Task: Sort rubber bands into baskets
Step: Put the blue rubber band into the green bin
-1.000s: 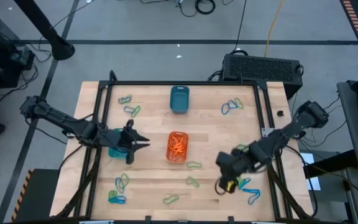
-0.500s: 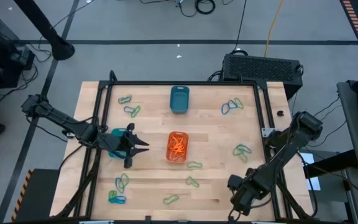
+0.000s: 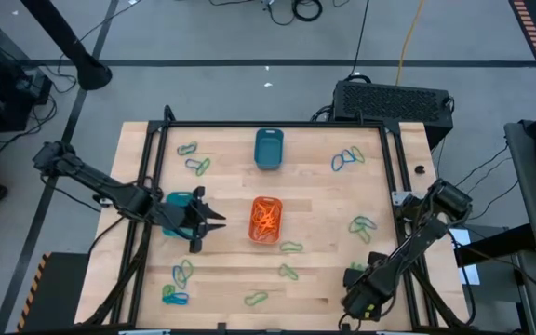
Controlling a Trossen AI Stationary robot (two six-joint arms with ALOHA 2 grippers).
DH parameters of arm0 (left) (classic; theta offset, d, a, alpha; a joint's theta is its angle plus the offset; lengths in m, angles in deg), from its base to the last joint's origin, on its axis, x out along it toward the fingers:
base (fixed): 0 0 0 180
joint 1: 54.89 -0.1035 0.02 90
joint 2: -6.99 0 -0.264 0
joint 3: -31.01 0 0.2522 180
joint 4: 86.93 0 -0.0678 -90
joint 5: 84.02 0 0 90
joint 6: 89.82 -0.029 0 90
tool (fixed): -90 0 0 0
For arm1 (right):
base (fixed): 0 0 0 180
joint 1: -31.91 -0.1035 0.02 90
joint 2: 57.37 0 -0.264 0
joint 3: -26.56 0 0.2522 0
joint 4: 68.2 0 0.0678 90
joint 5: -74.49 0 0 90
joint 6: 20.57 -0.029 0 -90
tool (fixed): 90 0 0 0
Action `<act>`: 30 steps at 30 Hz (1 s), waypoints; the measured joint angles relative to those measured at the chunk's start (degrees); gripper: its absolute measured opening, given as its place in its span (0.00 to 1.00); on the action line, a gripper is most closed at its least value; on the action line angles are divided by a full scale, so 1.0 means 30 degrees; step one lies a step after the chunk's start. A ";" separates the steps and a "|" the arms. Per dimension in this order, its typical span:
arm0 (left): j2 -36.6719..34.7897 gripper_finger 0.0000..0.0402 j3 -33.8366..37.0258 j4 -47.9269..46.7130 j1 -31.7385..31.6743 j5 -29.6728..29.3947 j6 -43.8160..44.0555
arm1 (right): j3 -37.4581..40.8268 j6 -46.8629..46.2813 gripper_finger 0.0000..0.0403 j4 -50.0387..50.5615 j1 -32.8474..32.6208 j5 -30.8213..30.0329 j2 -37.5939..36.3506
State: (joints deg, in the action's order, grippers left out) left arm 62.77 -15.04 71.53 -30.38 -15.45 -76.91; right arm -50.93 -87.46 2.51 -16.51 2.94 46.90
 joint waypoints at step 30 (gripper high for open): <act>0.0770 0.24 -0.0021 0.1481 0.0000 -0.0036 -0.0730 | 0.1997 -0.0367 0.00 0.0562 0.1784 0.0790 -0.3443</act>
State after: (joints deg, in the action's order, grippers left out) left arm 65.08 -15.10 75.97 -30.38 -15.56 -79.10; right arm -44.94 -88.56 4.19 -11.16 5.31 36.57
